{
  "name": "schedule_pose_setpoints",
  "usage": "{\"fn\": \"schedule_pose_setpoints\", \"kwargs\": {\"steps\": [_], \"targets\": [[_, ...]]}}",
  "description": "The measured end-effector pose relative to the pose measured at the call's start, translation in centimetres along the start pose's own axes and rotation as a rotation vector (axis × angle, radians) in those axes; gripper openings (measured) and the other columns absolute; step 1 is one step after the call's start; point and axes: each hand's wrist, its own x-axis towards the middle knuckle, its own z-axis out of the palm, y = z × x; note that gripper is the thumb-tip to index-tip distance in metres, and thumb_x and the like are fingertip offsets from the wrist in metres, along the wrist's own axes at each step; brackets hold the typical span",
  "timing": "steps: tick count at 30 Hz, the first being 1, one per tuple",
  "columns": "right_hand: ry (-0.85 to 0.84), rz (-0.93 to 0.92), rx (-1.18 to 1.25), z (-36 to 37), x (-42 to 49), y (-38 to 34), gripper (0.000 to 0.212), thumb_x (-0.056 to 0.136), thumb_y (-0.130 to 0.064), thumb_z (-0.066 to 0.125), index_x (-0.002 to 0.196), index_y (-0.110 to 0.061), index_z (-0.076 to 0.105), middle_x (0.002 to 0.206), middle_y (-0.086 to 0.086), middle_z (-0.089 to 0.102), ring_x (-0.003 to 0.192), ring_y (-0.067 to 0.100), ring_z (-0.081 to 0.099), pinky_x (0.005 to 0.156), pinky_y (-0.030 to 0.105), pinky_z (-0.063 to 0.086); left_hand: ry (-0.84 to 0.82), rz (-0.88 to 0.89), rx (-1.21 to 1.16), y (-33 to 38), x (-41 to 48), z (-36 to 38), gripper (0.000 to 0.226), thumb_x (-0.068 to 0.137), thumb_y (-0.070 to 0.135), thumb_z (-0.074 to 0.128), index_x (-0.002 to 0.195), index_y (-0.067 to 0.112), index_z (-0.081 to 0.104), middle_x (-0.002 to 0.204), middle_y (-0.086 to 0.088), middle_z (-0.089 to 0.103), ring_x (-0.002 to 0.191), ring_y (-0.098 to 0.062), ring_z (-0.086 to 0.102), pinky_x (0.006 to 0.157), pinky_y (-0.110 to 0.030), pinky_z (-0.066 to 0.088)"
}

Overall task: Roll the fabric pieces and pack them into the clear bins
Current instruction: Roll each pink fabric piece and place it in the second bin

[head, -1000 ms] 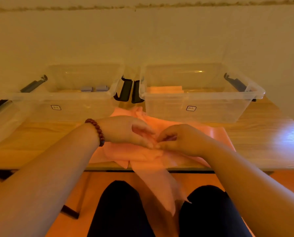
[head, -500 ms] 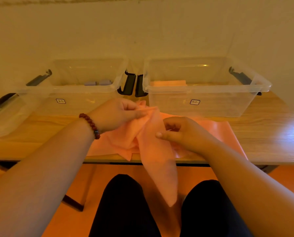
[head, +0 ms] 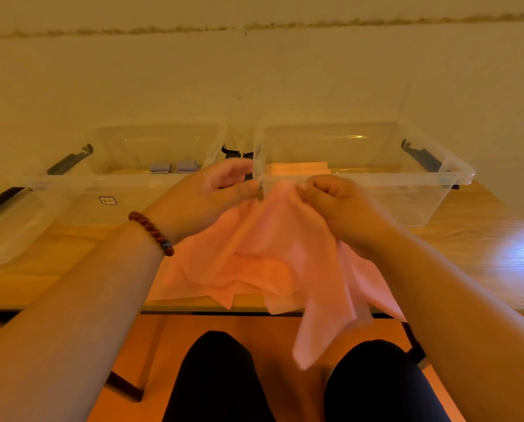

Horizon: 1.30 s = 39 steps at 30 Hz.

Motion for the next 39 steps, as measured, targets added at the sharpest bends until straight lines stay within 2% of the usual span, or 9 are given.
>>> {"fn": "schedule_pose_setpoints", "kwargs": {"steps": [2,4,8,11,16,23,30,35,39], "targets": [[-0.053,-0.093,-0.067,0.0,0.7,-1.2,0.050,0.095,-0.047,0.051,0.065,-0.008,0.055,0.059,-0.004,0.046,0.059,0.010,0.042,0.061,0.033,0.032,-0.070,0.064,-0.016,1.3,0.4,0.6,0.063,0.071,0.059,0.064,0.129,0.036,0.051,0.127,0.026,0.054,0.120,0.011,0.047,0.098,-0.015,0.040],[-0.058,-0.118,-0.060,-0.2,1.4,-2.1,0.053,0.092,-0.053,0.049,0.064,-0.008,0.053,0.057,-0.004,0.044,0.057,0.012,0.040,0.059,0.034,0.030,-0.157,0.032,-0.004,2.2,0.7,1.3,0.045,0.068,0.054,0.062,0.110,0.038,0.062,0.102,0.028,0.066,0.100,0.014,0.058,0.084,-0.012,0.046],[-0.013,-0.086,-0.055,-1.5,2.2,-2.1,0.053,0.087,-0.062,0.052,0.057,-0.018,0.047,0.057,-0.001,0.036,0.056,0.016,0.032,0.057,0.035,0.025,-0.088,-0.030,-0.123,1.3,1.2,1.6,0.071,0.068,0.060,0.071,0.091,-0.006,0.061,0.079,-0.008,0.061,0.072,-0.021,0.055,0.072,-0.035,0.044],[-0.102,0.005,-0.114,-3.0,1.7,-0.7,0.045,0.078,-0.059,0.067,0.060,-0.021,0.055,0.060,0.002,0.041,0.058,0.016,0.037,0.058,0.033,0.026,0.041,-0.123,-0.518,0.7,1.3,0.7,0.029,0.071,0.038,0.065,0.078,0.010,0.067,0.070,-0.004,0.060,0.067,-0.015,0.055,0.068,-0.030,0.047],[0.060,-0.027,0.022,-3.9,2.3,-0.2,0.041,0.095,-0.029,0.059,0.056,-0.021,0.049,0.046,-0.012,0.040,0.045,0.006,0.036,0.048,0.026,0.028,-0.045,-0.222,-0.471,0.3,0.7,-0.6,0.021,0.072,0.042,0.068,0.086,0.029,0.077,0.105,-0.013,0.054,0.094,-0.026,0.045,0.083,-0.043,0.038],[0.249,-0.148,-0.338,-5.3,6.1,-4.1,0.031,0.087,-0.037,0.070,0.067,-0.015,0.061,0.058,-0.006,0.048,0.051,0.005,0.041,0.050,0.021,0.033,0.111,-0.280,-0.673,1.2,2.7,1.4,0.029,0.092,0.029,0.056,0.105,0.006,0.067,0.107,-0.017,0.068,0.098,-0.030,0.063,0.088,-0.042,0.052],[0.166,-0.041,-0.742,-4.9,10.5,-3.8,0.026,0.089,-0.043,0.065,0.093,-0.017,0.068,0.094,0.001,0.064,0.097,0.020,0.058,0.077,0.029,0.041,0.289,-0.447,-0.876,0.9,5.2,3.6,0.024,0.093,0.032,0.056,0.097,0.011,0.066,0.108,-0.017,0.066,0.101,-0.031,0.063,0.097,-0.053,0.046],[0.417,-0.173,-0.401,-3.8,6.1,-2.2,0.020,0.090,-0.039,0.064,0.080,-0.022,0.065,0.077,-0.009,0.060,0.073,0.004,0.053,0.064,0.020,0.038,0.251,-0.407,-0.897,0.8,5.2,3.7,0.015,0.088,0.025,0.058,0.091,0.013,0.066,0.102,-0.010,0.059,0.094,-0.027,0.053,0.089,-0.046,0.044],[0.561,-0.002,-0.160,-1.4,0.8,0.7,0.049,0.094,-0.043,0.055,0.059,-0.010,0.052,0.055,0.003,0.053,0.048,0.009,0.044,0.055,0.031,0.036,0.176,-0.387,-1.012,0.9,4.5,3.9,0.032,0.098,0.036,0.047,0.109,0.013,0.066,0.109,-0.014,0.070,0.101,-0.030,0.067,0.084,-0.046,0.054]]}}
